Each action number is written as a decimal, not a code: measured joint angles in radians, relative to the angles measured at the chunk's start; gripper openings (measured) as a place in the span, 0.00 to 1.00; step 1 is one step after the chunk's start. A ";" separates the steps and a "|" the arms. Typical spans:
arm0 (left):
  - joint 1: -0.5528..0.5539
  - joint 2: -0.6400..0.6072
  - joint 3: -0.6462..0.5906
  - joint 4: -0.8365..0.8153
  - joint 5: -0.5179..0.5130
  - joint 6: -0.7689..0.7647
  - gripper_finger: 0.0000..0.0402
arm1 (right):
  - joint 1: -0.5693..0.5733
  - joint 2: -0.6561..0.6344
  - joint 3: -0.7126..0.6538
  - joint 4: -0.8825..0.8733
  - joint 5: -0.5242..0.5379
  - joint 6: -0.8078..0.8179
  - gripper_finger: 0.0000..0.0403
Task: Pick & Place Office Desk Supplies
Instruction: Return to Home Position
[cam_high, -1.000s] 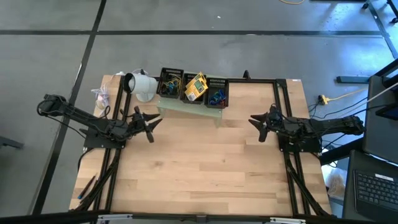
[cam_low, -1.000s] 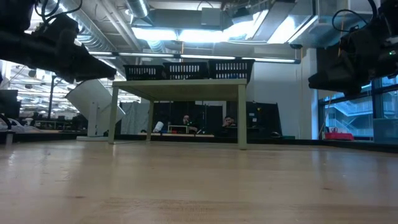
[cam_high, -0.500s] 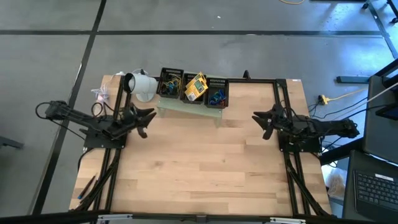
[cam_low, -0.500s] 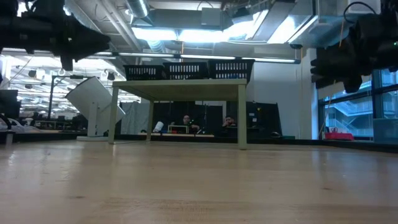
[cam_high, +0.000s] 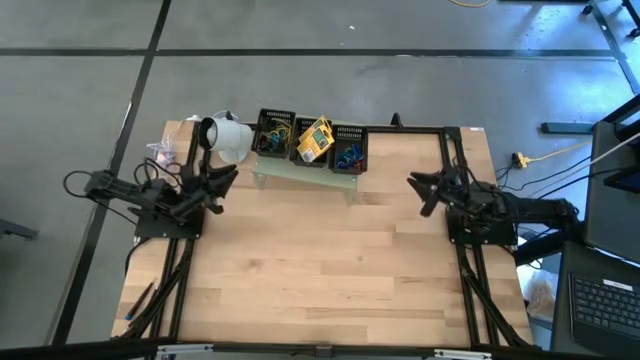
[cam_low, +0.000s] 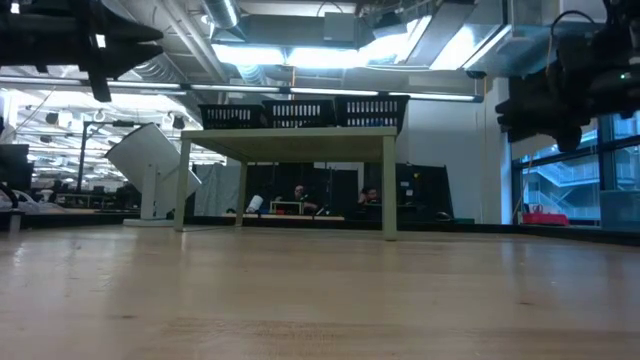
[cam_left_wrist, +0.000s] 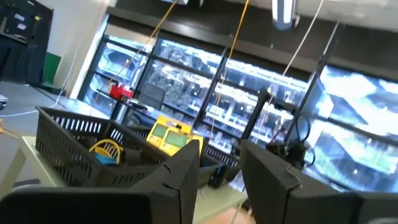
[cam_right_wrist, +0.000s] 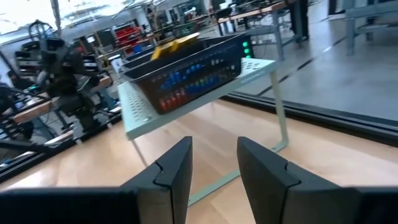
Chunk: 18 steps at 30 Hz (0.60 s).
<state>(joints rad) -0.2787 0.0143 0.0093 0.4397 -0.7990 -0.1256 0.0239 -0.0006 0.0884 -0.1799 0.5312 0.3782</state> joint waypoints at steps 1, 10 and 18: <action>0.000 -0.014 0.000 0.001 0.000 0.000 0.28 | -0.009 0.000 0.000 0.000 0.000 0.000 0.33; 0.039 -0.014 0.000 -0.011 -0.011 -0.001 0.28 | -0.054 0.000 0.000 0.000 0.003 0.001 0.33; 0.067 -0.014 0.000 -0.021 -0.011 -0.001 0.28 | -0.053 0.000 0.000 0.000 0.003 0.003 0.33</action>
<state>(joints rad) -0.2117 0.0004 0.0097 0.4183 -0.8104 -0.1265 -0.0296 -0.0002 0.0879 -0.1799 0.5339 0.3813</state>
